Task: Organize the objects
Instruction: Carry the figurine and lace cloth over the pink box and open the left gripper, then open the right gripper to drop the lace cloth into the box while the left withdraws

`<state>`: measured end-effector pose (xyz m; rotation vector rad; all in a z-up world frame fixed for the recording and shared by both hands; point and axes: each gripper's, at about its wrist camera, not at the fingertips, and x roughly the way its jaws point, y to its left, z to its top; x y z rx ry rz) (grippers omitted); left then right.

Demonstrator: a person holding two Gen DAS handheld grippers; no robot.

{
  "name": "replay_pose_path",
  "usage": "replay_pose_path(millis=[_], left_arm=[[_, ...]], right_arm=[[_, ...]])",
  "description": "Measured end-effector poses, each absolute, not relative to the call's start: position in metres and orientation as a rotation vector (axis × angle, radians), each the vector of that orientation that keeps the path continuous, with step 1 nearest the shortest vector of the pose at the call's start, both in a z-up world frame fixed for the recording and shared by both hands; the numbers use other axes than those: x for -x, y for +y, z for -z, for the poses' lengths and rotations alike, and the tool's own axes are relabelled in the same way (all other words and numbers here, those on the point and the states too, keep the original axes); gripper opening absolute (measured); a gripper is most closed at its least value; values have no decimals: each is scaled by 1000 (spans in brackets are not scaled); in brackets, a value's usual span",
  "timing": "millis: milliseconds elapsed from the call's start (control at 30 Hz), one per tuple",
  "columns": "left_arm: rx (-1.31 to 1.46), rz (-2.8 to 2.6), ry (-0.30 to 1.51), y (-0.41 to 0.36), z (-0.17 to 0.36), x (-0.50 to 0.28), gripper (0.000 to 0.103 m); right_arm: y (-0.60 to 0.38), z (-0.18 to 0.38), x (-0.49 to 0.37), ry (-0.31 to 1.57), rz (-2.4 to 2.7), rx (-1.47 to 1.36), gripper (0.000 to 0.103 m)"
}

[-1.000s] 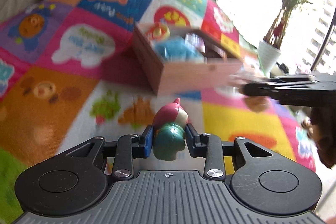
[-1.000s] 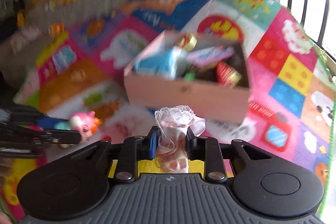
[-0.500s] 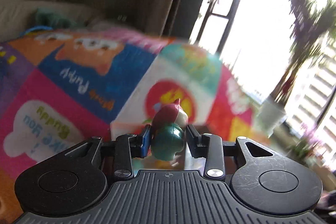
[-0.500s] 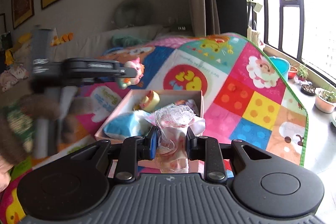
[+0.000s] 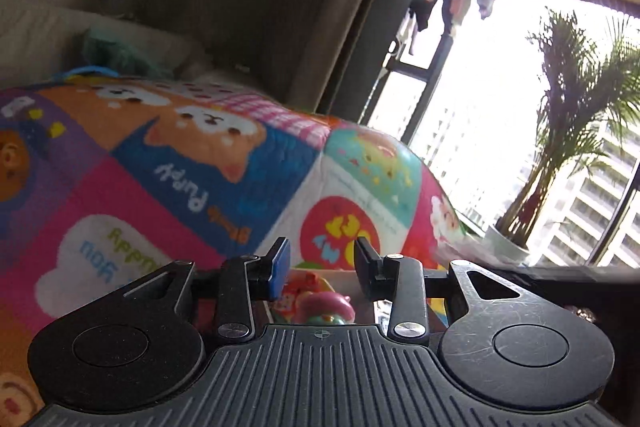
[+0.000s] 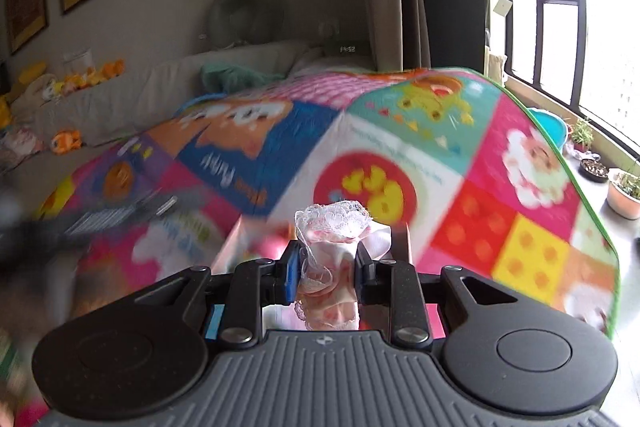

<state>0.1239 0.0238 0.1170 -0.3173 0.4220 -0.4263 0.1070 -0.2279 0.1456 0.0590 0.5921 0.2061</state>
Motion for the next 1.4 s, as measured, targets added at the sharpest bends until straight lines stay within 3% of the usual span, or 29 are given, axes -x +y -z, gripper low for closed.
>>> replay_pose_path(millis=[33, 100, 200, 267, 333, 400, 633, 800, 867, 933, 967, 1067, 1167, 1267, 1333, 1400], left_arm=[[320, 426, 428, 31, -117, -118, 38], [318, 416, 441, 47, -115, -107, 38], [321, 404, 464, 70, -106, -97, 38], [342, 405, 483, 79, -98, -96, 38], [366, 403, 502, 84, -90, -97, 38], [387, 413, 526, 85, -81, -95, 38], [366, 450, 613, 71, -66, -86, 38], [365, 454, 639, 59, -74, -86, 38], [353, 479, 657, 47, -76, -88, 38], [308, 483, 683, 31, -78, -90, 38], [277, 462, 703, 22, -77, -93, 38], [203, 397, 778, -1, -69, -101, 39], [186, 331, 832, -13, -61, -111, 48], [140, 263, 862, -17, -56, -116, 55], [116, 217, 863, -9, -57, -115, 68], [142, 190, 866, 6, -59, -111, 76]], right_arm=[[-225, -144, -128, 640, -214, -79, 46], [-226, -139, -158, 712, -202, -151, 63], [-228, -135, -175, 733, -181, -211, 62], [-226, -132, -178, 738, -176, -227, 54], [-220, -125, -187, 784, -178, -246, 38], [-212, -113, -198, 847, -188, -282, 35], [-199, -67, -228, 953, -151, -337, 35], [-222, -104, -169, 798, -252, -273, 37], [-238, -118, -126, 710, -264, -195, 51], [-256, -121, -85, 635, -242, -108, 79], [-263, -119, -68, 619, -234, -66, 80], [-285, -100, -26, 628, -238, 22, 80], [-294, -78, -8, 648, -236, 77, 80], [-293, -54, -11, 703, -262, 66, 71], [-285, -43, -13, 725, -279, 71, 63], [-276, -38, -16, 729, -295, 66, 63]])
